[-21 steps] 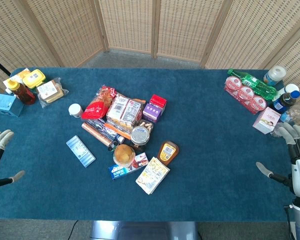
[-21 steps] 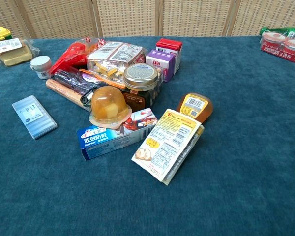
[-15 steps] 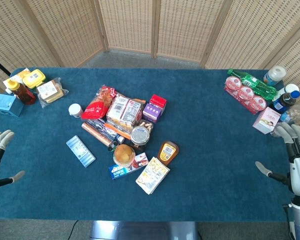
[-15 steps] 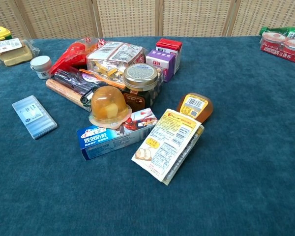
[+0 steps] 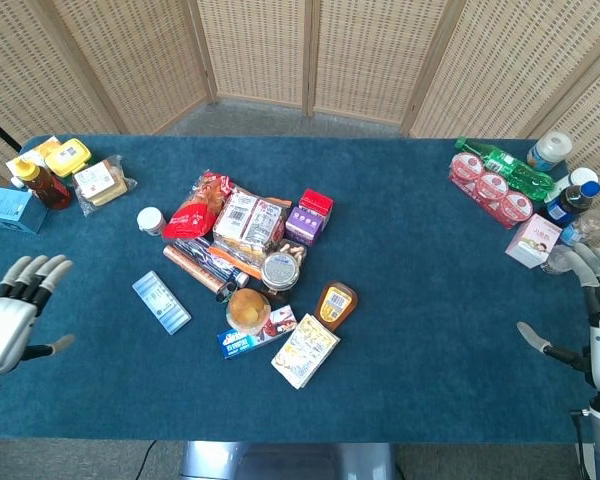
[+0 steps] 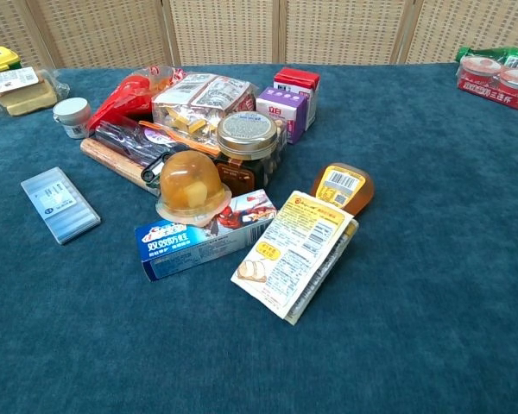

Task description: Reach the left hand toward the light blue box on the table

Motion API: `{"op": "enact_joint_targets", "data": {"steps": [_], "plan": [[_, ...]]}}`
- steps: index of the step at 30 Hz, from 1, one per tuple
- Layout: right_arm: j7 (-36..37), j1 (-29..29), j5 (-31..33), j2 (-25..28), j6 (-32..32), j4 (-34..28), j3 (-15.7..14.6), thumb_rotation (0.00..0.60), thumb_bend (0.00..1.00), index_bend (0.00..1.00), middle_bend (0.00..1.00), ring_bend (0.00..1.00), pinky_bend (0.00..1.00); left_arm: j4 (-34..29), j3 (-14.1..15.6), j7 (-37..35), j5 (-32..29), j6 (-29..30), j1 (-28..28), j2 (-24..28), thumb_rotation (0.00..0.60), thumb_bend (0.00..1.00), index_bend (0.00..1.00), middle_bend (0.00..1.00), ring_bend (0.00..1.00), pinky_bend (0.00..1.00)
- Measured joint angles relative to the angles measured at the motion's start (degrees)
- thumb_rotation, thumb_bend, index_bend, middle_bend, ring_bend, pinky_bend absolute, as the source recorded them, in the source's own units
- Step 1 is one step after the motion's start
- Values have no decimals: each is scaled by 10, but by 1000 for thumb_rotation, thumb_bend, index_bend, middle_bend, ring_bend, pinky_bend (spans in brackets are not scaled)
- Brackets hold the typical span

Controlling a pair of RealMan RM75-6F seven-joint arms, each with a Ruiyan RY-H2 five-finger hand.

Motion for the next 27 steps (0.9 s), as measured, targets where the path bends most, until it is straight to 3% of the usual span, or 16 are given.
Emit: {"op": "enact_joint_targets", "data": {"steps": [6,16,27], "plan": [[3,-1,1,2,2,-1,2,600,0,96,0,0,0,0,3,40,-9,-92,-48,4,600,151,37,0,0,0],[9,-3,4,5,6,-4,6,600,0,96,0,0,0,-23,6,172,-36,-215,-119,1,600,152,34,0,0,1],[22,-6,8,9,7,-6,8,600,0,95,0,0,0,-46,-1,298,-101,-294,-177,-43,600,151,30,0,0,43]]}}
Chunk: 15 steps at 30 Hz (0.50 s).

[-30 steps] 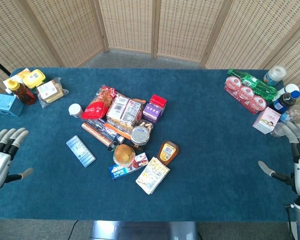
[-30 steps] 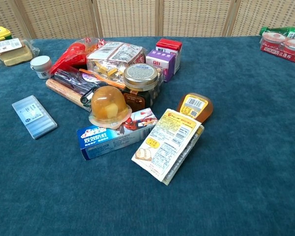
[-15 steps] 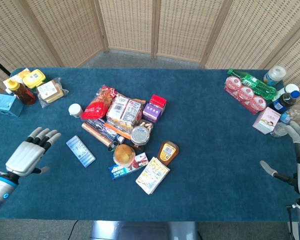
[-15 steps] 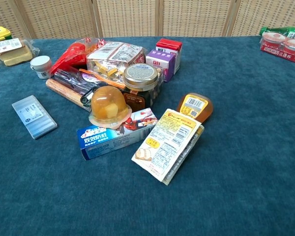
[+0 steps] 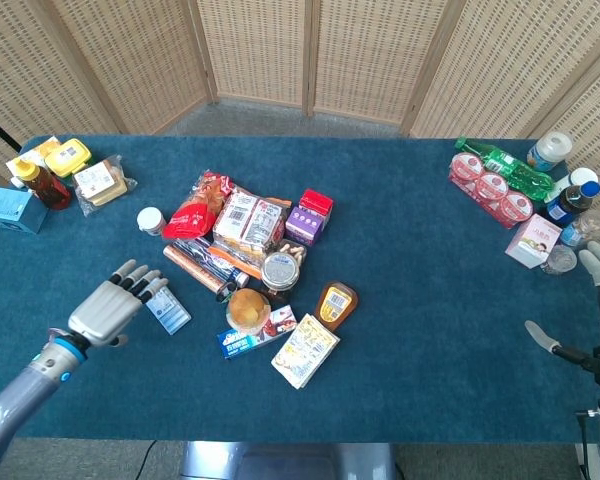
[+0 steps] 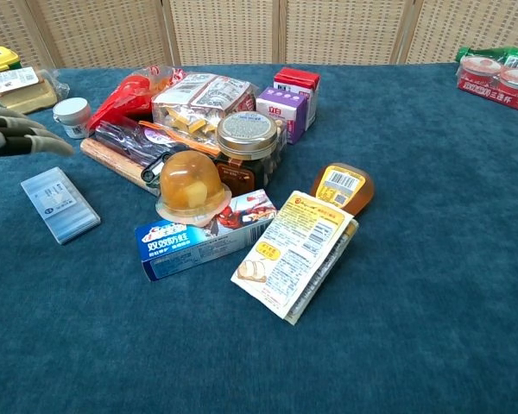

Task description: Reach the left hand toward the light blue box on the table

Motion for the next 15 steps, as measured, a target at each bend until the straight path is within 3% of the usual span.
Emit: {"op": "enact_joint_targets", "data": {"steps": [15], "plan": [[17,-2,8,4,-1,1,5,600,0,95,0,0,0,4,11,66,-70,-34,-38,-51,600,151,31,0,0,119]]}}
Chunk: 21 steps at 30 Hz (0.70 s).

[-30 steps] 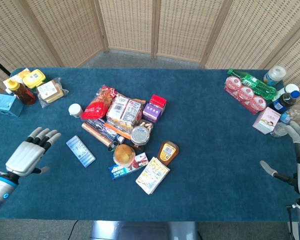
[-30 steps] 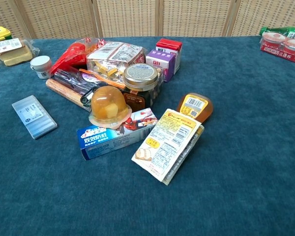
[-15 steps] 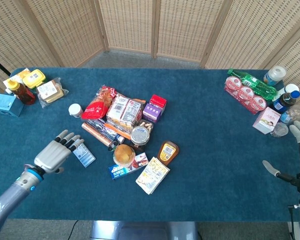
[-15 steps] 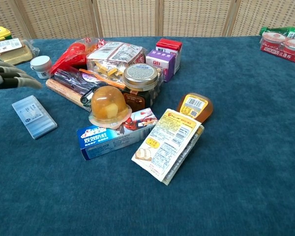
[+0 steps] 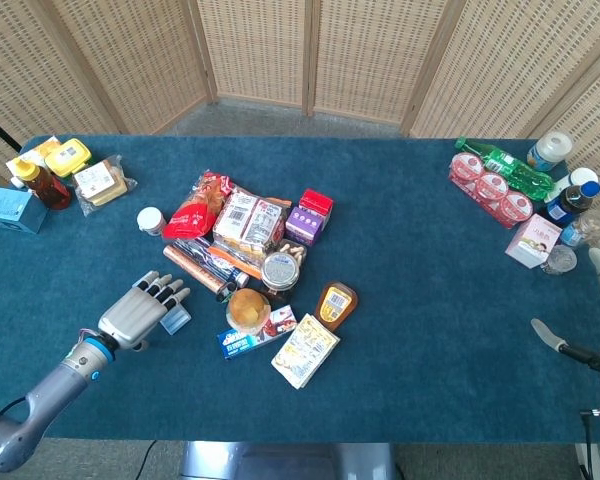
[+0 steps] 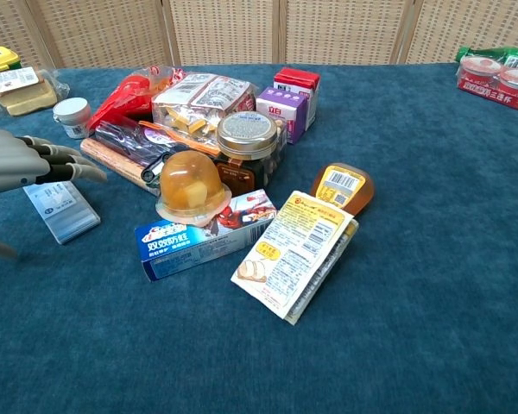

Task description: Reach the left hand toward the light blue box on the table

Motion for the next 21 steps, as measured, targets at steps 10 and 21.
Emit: {"op": "enact_joint_targets", "data": {"steps": [10,21], "plan": [[4,0,1,1,-1,0,2,600,0,95,0,0,0,3,9,8,-19,-4,-16,-12,600,152,35,0,0,208],[6,-1,1,2,1,0,3,600,0,94,0,0,0,2,17,26,-47,-3,-27,-21,600,152,284,203,223,526]]}}
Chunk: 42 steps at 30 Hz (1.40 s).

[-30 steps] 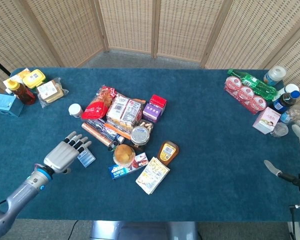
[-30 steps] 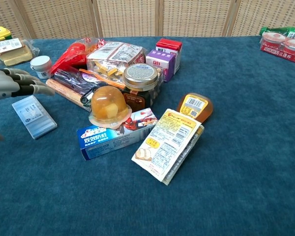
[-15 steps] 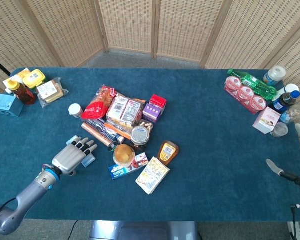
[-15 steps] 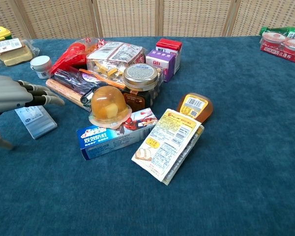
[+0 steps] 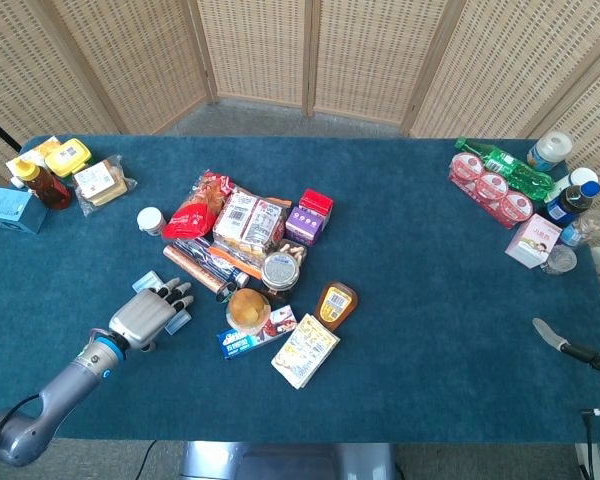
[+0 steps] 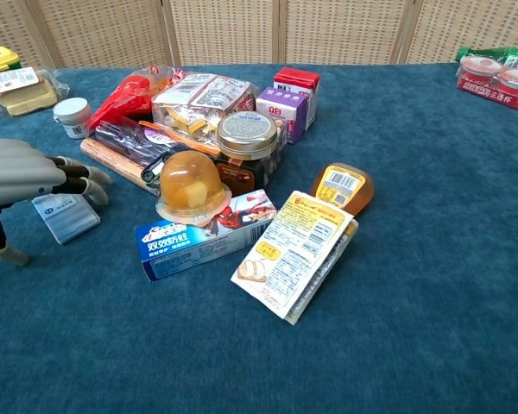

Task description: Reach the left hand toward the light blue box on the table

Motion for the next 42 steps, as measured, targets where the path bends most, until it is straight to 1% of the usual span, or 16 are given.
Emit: {"op": "enact_joint_targets", "data": {"steps": [2,3,6,9,11,17,22,29,33,42], "plan": [[0,0,0,0,1,0,0,600,0,95,0,0,0,2,3,8,-4,2,-2,-3,600,153,344,275,268,554],[1,0,0,0,1,0,0,600,0,96,0,0,0,3,5,11,-6,3,-2,-5,600,153,377,327,306,576],[2,-1,0,1,2,0,1,600,0,95,0,0,0,6,9,16,-6,11,-3,-9,600,153,490,506,461,666],[2,-1,-1,1,2,0,1,600,0,95,0,0,0,8,12,15,1,22,-1,-11,600,153,582,604,552,718],[2,-1,-2,1,2,0,1,600,0,96,0,0,0,8,14,13,8,29,0,-10,600,151,624,644,589,735],[-1,-1,-3,0,4,0,1,600,0,95,0,0,0,11,19,0,26,45,4,-6,600,153,671,691,636,760],[-1,-1,-3,0,3,-1,1,600,0,95,0,0,0,9,21,-10,38,58,7,2,600,154,695,709,666,775],[-3,-1,-4,-1,4,-1,1,600,0,95,0,0,0,-5,16,-27,46,77,12,21,600,155,712,725,681,778],[-4,-1,-4,-1,4,-1,1,600,0,95,0,0,0,-25,7,-32,51,92,12,40,600,155,713,728,683,778],[0,-3,-5,2,8,-5,2,600,0,95,0,0,0,-101,-14,-24,61,127,14,105,600,155,721,737,689,779]]}}
